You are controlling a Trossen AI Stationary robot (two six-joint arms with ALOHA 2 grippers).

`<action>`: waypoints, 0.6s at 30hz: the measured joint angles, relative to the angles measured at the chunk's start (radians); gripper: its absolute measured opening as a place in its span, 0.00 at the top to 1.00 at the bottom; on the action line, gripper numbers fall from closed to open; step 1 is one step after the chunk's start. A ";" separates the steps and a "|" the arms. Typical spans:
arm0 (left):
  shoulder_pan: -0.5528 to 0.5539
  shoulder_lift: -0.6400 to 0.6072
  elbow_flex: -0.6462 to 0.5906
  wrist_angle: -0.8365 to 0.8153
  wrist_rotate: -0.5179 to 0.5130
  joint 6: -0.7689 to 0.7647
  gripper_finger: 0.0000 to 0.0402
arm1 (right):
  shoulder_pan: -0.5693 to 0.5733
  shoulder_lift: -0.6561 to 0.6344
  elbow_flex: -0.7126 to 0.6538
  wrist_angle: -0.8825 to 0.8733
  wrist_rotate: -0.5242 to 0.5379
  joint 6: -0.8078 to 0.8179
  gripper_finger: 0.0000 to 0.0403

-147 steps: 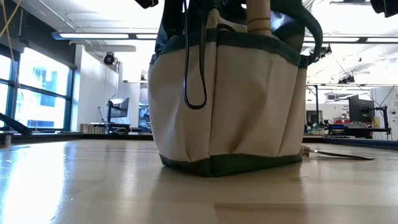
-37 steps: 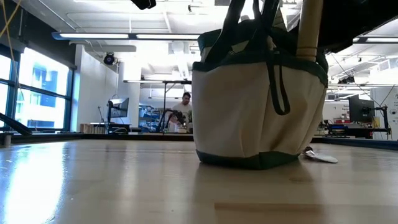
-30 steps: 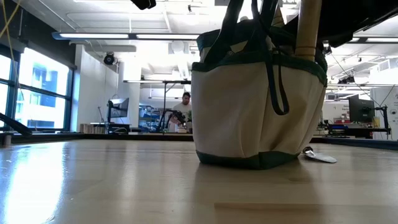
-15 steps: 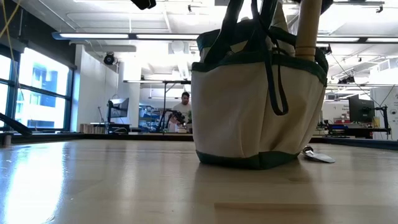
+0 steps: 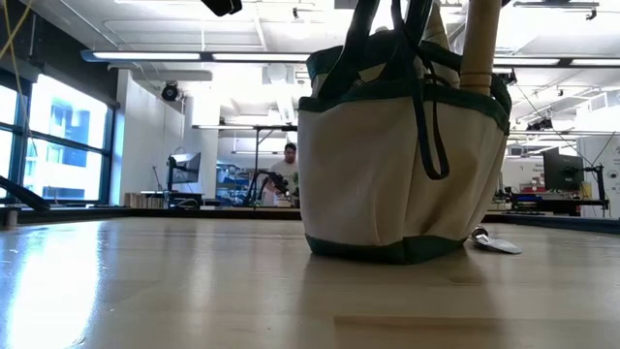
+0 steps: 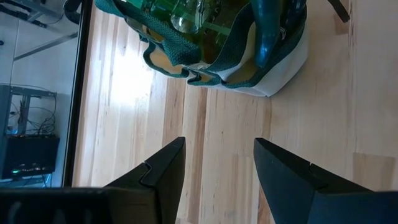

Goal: Pick & Place Garden tools in Gardening bag
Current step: Put the trowel into the gardening bag

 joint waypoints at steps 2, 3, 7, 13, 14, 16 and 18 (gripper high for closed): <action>0.000 0.000 0.000 -0.001 0.000 0.000 0.55 | 0.018 -0.036 0.000 -0.043 0.005 -0.003 0.46; 0.000 0.000 0.000 -0.001 0.000 0.000 0.55 | 0.026 -0.059 0.000 -0.071 0.019 0.018 0.47; 0.000 0.000 0.000 -0.001 0.000 0.000 0.55 | 0.028 -0.178 0.000 -0.264 0.083 0.315 0.52; 0.000 0.000 0.000 0.000 0.000 0.000 0.55 | -0.028 -0.307 0.000 -0.715 -0.010 0.856 0.55; 0.000 0.000 0.000 0.001 0.000 0.000 0.55 | -0.038 -0.314 0.000 -0.773 -0.023 0.906 0.55; 0.000 0.000 0.000 0.004 0.000 0.000 0.55 | -0.057 -0.319 0.000 -0.880 -0.053 0.995 0.55; 0.000 0.000 0.000 0.006 0.003 0.000 0.55 | -0.079 -0.319 0.000 -0.946 -0.094 1.010 0.55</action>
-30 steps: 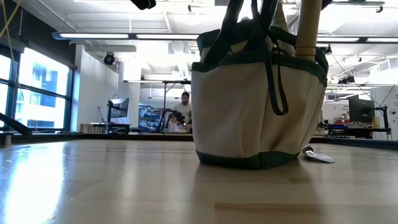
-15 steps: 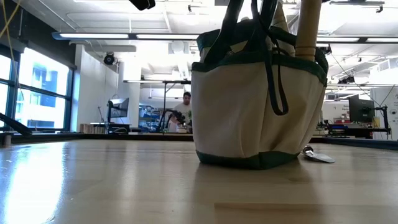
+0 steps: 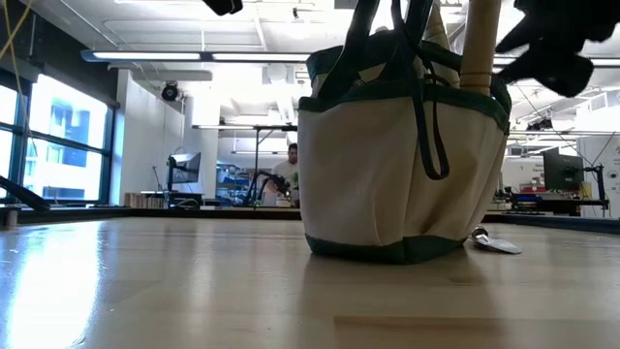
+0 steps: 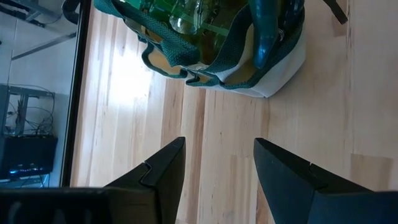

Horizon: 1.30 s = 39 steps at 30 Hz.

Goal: Pick & Place Garden tools in Gardening bag
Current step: Put the trowel into the gardening bag

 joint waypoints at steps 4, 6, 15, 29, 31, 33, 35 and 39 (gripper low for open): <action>0.000 0.000 0.000 0.004 0.018 -0.001 0.55 | -0.041 0.004 0.000 -0.034 -0.117 -0.223 0.55; 0.000 0.000 0.000 0.009 0.026 -0.001 0.55 | -0.054 0.003 0.000 -0.026 -0.167 -0.393 0.55; 0.000 0.000 0.000 0.022 0.040 -0.007 0.55 | -0.096 0.043 0.000 -0.026 -0.195 -0.968 0.57; 0.000 0.000 0.000 0.024 0.012 0.000 0.55 | -0.219 0.307 0.000 -0.021 -0.093 -1.206 0.64; 0.000 0.000 0.000 0.022 0.008 0.002 0.55 | -0.224 0.350 0.000 -0.011 -0.093 -1.206 0.65; 0.000 0.000 0.000 0.024 -0.006 0.013 0.55 | -0.224 0.391 0.000 0.006 -0.093 -1.206 0.65; 0.000 0.000 0.000 0.024 -0.017 0.018 0.55 | -0.224 0.429 0.000 0.032 -0.094 -1.206 0.65; 0.007 0.000 0.000 0.024 -0.027 0.022 0.55 | -0.224 0.491 0.000 0.058 -0.093 -1.206 0.65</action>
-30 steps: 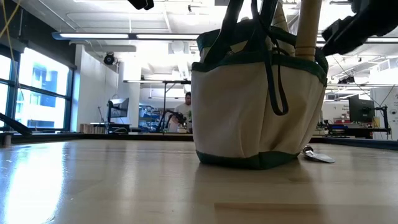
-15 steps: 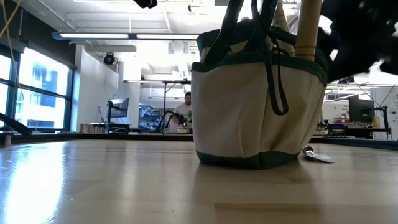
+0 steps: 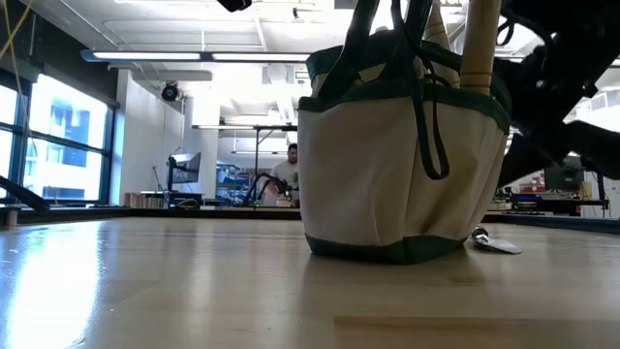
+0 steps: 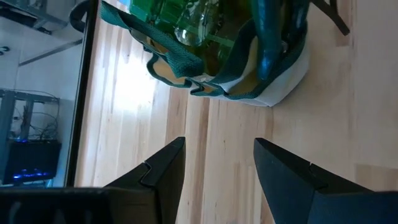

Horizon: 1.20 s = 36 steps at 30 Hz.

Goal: Pick & Place Garden tools in Gardening bag
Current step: Put the trowel into the gardening bag

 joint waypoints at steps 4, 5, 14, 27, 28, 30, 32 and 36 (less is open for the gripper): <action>0.001 0.000 0.000 0.000 0.002 0.006 0.55 | 0.000 0.036 0.000 0.004 0.000 0.000 0.65; 0.001 0.000 0.000 0.000 0.000 0.007 0.55 | 0.000 0.040 0.000 0.005 0.000 0.000 0.65; 0.001 0.000 0.000 0.000 -0.004 0.016 0.55 | -0.003 0.040 0.000 0.093 0.001 0.002 0.65; 0.001 0.000 0.000 0.000 0.000 0.016 0.55 | -0.019 0.040 0.000 0.096 0.001 0.072 0.65; 0.001 0.000 0.000 0.000 0.001 0.016 0.55 | -0.020 0.040 0.000 0.087 0.002 0.082 0.65; 0.001 0.000 0.000 0.001 0.001 0.016 0.55 | -0.028 0.040 0.000 0.074 0.004 0.102 0.65; 0.001 0.000 0.000 0.002 0.002 0.016 0.55 | -0.037 0.040 0.000 0.058 0.004 0.130 0.65; 0.001 0.000 0.000 0.003 0.003 0.016 0.55 | -0.052 0.040 0.000 0.034 -0.054 0.155 0.61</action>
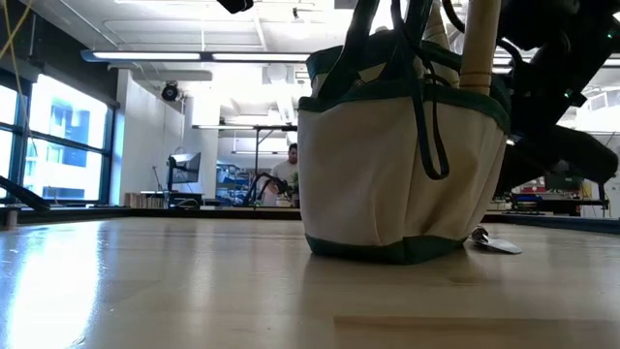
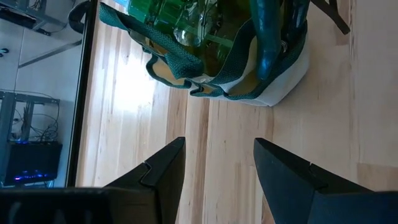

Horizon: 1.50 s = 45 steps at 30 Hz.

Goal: Pick & Place Garden tools in Gardening bag
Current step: Put the trowel into the gardening bag

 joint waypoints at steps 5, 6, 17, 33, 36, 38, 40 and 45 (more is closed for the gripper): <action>0.000 0.000 0.000 0.008 0.001 0.000 0.55 | -0.007 0.000 0.000 0.017 -0.070 0.033 0.47; 0.000 0.000 0.000 0.009 0.003 0.000 0.55 | -0.007 0.000 0.000 0.016 -0.062 0.032 0.44; 0.000 0.000 0.000 0.019 0.019 -0.001 0.55 | -0.020 0.000 0.000 0.017 -0.115 -0.186 0.28; 0.006 0.000 0.000 0.026 0.007 0.000 0.55 | -0.106 0.000 0.000 0.015 -0.355 -0.414 0.29; 0.014 0.000 0.000 0.027 0.013 0.002 0.55 | -0.110 0.000 0.000 0.015 -0.356 -0.448 0.29; 0.020 0.000 0.000 0.028 0.016 0.009 0.55 | -0.112 0.000 0.000 0.016 -0.347 -0.485 0.29; 0.028 0.000 0.000 0.029 0.019 0.018 0.55 | -0.112 0.000 0.000 0.024 -0.333 -0.528 0.29; 0.045 0.000 0.000 0.048 0.044 0.049 0.55 | -0.112 0.000 0.000 0.078 -0.322 -0.572 0.29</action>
